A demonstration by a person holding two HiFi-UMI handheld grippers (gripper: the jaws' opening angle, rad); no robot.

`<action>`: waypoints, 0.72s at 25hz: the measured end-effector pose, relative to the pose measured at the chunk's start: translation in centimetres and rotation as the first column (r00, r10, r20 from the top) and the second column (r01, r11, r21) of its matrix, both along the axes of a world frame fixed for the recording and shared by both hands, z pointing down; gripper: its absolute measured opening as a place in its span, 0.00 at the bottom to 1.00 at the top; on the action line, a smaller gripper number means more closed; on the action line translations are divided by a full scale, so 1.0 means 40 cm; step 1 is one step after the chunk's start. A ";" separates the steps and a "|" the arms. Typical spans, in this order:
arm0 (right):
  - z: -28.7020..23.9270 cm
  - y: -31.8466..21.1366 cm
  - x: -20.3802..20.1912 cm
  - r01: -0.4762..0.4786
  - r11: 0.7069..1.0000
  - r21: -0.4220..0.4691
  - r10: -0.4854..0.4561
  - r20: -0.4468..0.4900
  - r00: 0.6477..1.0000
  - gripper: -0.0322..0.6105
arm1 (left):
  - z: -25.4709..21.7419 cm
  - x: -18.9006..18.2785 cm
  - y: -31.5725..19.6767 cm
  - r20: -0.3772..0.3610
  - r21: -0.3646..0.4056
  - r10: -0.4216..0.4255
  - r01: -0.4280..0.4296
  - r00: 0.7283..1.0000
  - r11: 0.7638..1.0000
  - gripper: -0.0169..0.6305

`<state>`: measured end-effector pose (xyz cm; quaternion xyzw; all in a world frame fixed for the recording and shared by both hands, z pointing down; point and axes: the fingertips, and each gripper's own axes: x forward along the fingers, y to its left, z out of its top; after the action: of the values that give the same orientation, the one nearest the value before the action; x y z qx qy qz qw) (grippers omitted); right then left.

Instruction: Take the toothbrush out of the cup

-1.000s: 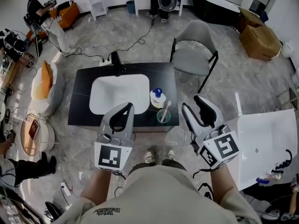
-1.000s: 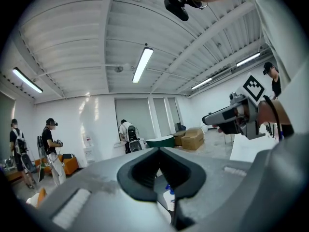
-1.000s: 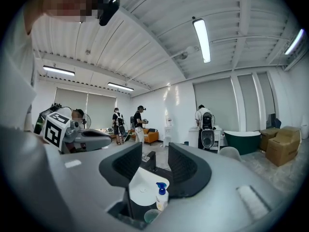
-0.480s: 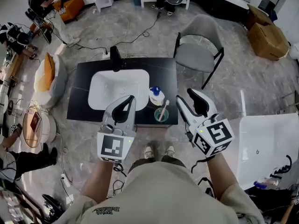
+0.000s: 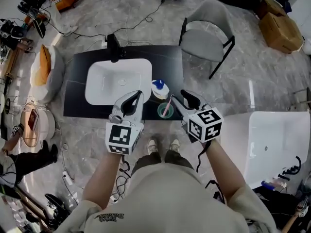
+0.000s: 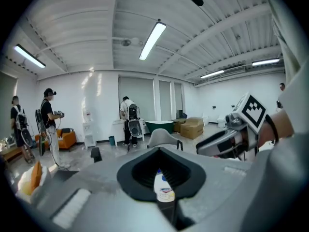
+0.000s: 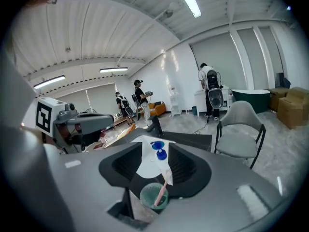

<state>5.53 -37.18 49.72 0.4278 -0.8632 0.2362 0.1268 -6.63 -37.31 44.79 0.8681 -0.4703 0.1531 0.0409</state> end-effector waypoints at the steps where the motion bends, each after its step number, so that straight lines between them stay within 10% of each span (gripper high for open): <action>1: 0.034 -0.001 0.002 -0.002 1.000 -0.028 0.002 -0.007 1.000 0.32 | 0.020 0.004 -0.003 -0.005 -0.025 -0.006 0.005 1.000 1.000 0.03; 18: 0.376 -0.006 -0.023 0.012 0.957 -0.289 -0.034 -0.071 0.997 0.22 | 0.320 -0.015 0.011 -0.004 -0.264 -0.027 0.025 1.000 0.964 0.03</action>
<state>4.62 -37.42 64.75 0.4033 -0.8190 0.3417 0.2231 -7.23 -36.86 57.61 0.8494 -0.4567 0.2107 0.1599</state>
